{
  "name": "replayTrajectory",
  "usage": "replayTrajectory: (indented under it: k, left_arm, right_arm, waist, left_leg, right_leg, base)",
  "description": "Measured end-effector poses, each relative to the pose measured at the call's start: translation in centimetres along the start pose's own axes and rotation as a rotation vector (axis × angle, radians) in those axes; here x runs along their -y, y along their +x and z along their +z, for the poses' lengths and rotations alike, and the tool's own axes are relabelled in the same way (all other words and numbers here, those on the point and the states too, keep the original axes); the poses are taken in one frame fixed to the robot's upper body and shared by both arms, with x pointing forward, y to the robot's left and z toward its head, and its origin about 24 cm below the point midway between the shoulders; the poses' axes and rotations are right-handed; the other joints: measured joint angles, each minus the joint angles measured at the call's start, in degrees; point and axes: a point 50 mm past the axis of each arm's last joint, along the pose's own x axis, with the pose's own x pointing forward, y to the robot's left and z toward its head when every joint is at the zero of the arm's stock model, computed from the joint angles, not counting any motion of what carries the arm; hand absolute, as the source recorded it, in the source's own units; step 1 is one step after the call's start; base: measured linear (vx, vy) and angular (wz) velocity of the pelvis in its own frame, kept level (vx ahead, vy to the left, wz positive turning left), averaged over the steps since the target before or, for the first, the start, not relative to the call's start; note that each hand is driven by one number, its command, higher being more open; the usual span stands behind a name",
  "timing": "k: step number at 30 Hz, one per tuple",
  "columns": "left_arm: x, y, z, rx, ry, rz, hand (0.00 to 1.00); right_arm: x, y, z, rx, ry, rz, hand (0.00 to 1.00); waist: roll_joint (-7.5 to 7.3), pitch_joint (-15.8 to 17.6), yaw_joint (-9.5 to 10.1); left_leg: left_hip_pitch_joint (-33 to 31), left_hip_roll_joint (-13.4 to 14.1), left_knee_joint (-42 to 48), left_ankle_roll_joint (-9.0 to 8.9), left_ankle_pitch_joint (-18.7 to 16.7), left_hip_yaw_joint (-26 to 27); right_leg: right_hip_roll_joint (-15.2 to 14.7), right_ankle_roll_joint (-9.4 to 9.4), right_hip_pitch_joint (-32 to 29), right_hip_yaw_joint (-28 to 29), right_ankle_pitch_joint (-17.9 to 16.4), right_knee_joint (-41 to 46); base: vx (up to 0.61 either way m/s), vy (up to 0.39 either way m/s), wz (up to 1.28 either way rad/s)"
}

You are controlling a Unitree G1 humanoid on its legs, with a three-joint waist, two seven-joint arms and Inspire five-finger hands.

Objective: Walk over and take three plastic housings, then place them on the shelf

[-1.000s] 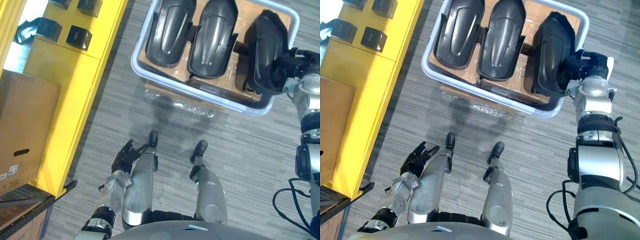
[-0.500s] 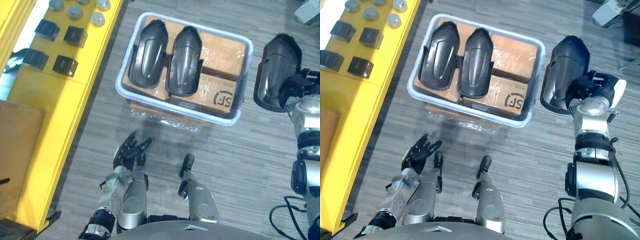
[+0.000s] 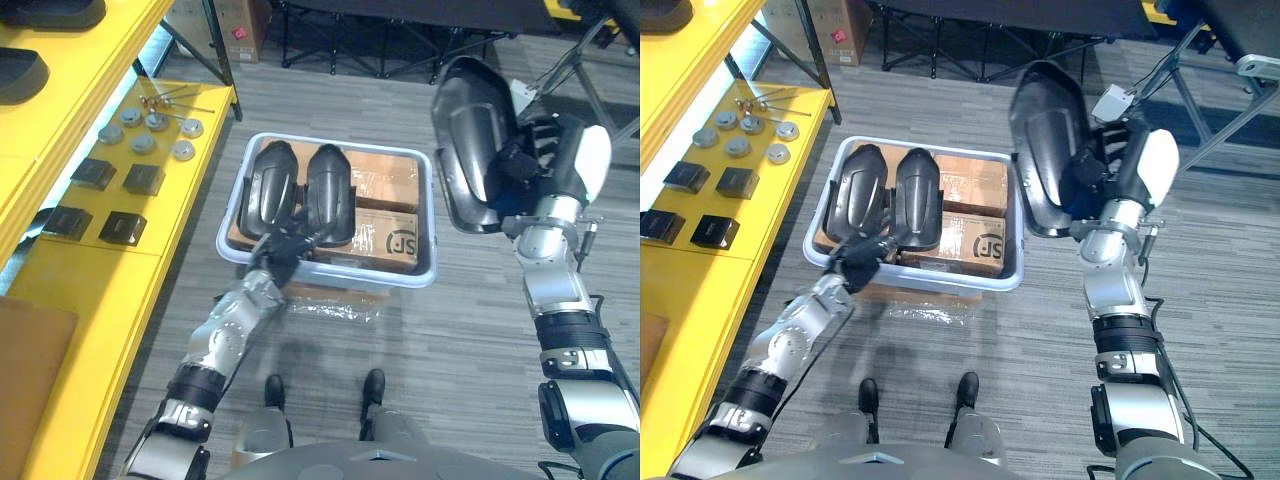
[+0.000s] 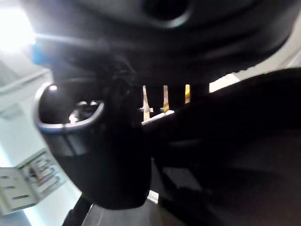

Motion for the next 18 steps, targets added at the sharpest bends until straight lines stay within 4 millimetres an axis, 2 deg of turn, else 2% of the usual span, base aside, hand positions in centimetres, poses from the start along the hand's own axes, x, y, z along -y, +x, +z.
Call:
replayTrajectory:
  k: [2, 7, 10, 15, 18]
  left_arm:
    - [0.2, 0.4, -0.8, -0.069, -0.023, -0.007, 1.00]
    - [0.1, 1.0, -0.8, -0.096, -0.022, 0.040, 1.00]
    - [0.0, 1.1, -1.0, -0.103, -0.104, 0.035, 1.00]
    - [1.5, 1.4, -1.7, -0.090, -0.216, -0.051, 1.00]
    - [2.9, 2.1, -0.9, -0.035, -0.312, -0.112, 1.00]
  right_arm:
    - [-0.8, -0.2, 1.3, 0.099, 0.018, 0.041, 0.00]
    - [-1.1, -0.4, 2.3, 0.181, 0.056, 0.060, 0.00]
    - [-1.6, -0.6, 2.9, 0.222, 0.073, 0.096, 0.00]
    - [-3.8, -1.8, 4.0, 0.252, 0.124, 0.179, 0.00]
    - [-5.3, -2.8, 4.8, 0.268, 0.145, 0.232, 0.00]
  waist:
    - [0.01, -1.21, -0.92]
    - [0.04, -2.62, -1.04]
    - [0.13, -2.74, -1.07]
    - [0.15, -3.02, -1.05]
    - [0.17, -3.16, -0.89]
  left_leg:
    - [0.64, -0.02, -0.42, 0.00, 0.08, 0.36]
    - [0.94, -0.13, -0.40, 0.11, 0.21, 0.48]
    - [1.52, -0.44, -0.44, 0.20, 0.30, 0.36]
    - [1.51, -0.67, -1.18, 0.19, 0.78, 0.27]
    - [1.48, -0.63, -2.36, 0.11, 1.73, 0.15]
  right_leg:
    - [0.04, -0.12, 0.21, 0.22, 0.10, 0.00]
    - [-0.03, -0.50, 0.45, 0.25, 0.48, 0.00]
    - [-0.36, -0.52, 1.01, 0.24, 0.52, -0.03]
    - [-0.58, -0.56, 0.76, 0.12, 0.47, -0.05]
    - [-0.45, -0.57, 0.26, -0.16, 0.47, -0.04]
  base:
    - [0.00, -0.005, -0.09]
    - [-0.01, -0.002, -0.01]
    - [-0.05, 0.000, 0.02]
    - [-0.06, -0.005, 0.01]
    - [-0.01, -0.008, 0.00]
